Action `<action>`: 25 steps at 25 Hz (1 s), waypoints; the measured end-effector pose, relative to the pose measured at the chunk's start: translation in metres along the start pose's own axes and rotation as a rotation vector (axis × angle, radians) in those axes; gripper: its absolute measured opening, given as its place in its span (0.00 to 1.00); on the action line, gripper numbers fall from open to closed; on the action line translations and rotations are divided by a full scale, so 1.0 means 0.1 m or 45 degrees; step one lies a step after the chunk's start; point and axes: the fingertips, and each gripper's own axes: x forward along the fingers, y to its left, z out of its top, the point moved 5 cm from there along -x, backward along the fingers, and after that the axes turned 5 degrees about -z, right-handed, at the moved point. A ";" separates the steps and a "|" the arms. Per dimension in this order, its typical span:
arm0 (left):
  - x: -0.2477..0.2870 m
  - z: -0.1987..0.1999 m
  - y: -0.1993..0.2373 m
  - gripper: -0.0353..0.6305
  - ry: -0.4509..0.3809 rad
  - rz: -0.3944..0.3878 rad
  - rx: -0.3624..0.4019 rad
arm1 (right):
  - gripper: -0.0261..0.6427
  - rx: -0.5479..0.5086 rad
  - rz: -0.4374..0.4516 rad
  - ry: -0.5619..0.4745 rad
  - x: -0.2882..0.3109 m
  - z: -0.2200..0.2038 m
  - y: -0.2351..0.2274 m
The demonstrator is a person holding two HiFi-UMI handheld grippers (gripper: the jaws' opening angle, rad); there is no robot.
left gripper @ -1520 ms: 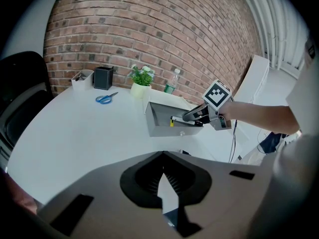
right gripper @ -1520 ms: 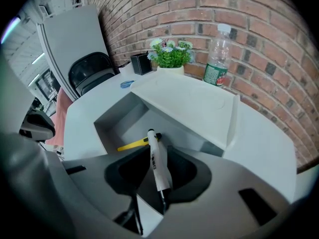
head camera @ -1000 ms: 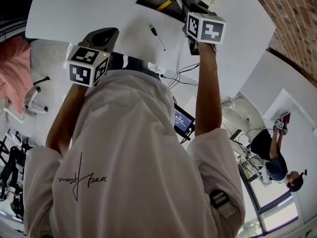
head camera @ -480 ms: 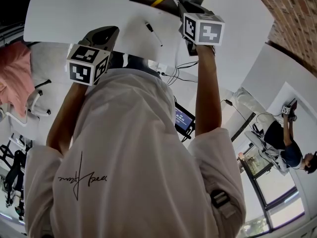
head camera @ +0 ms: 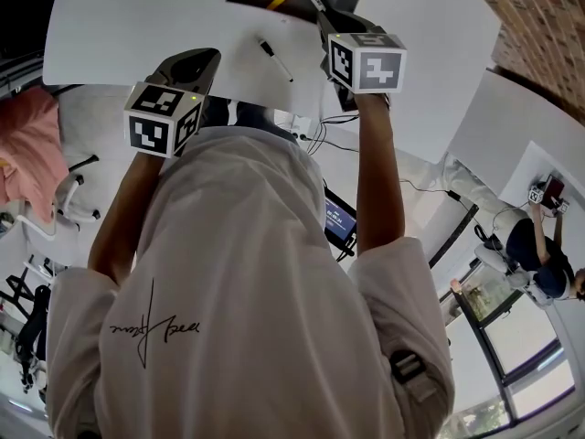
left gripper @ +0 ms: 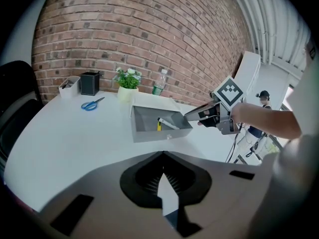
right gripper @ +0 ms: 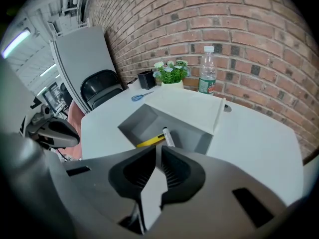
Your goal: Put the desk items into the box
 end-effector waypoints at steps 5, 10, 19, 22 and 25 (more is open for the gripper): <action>0.03 0.02 -0.09 0.06 -0.004 -0.007 0.015 | 0.11 0.013 0.026 -0.016 -0.10 -0.09 0.08; 0.08 0.04 -0.18 0.06 -0.003 -0.018 0.039 | 0.10 0.046 0.045 -0.029 -0.19 -0.22 0.13; 0.16 0.03 -0.41 0.06 0.011 -0.019 0.091 | 0.10 0.086 0.087 -0.028 -0.34 -0.52 0.21; 0.17 0.03 -0.49 0.06 0.017 -0.016 0.109 | 0.10 0.100 0.091 -0.034 -0.39 -0.60 0.19; 0.21 0.01 -0.56 0.06 0.024 -0.008 0.121 | 0.10 0.115 0.099 -0.036 -0.44 -0.70 0.17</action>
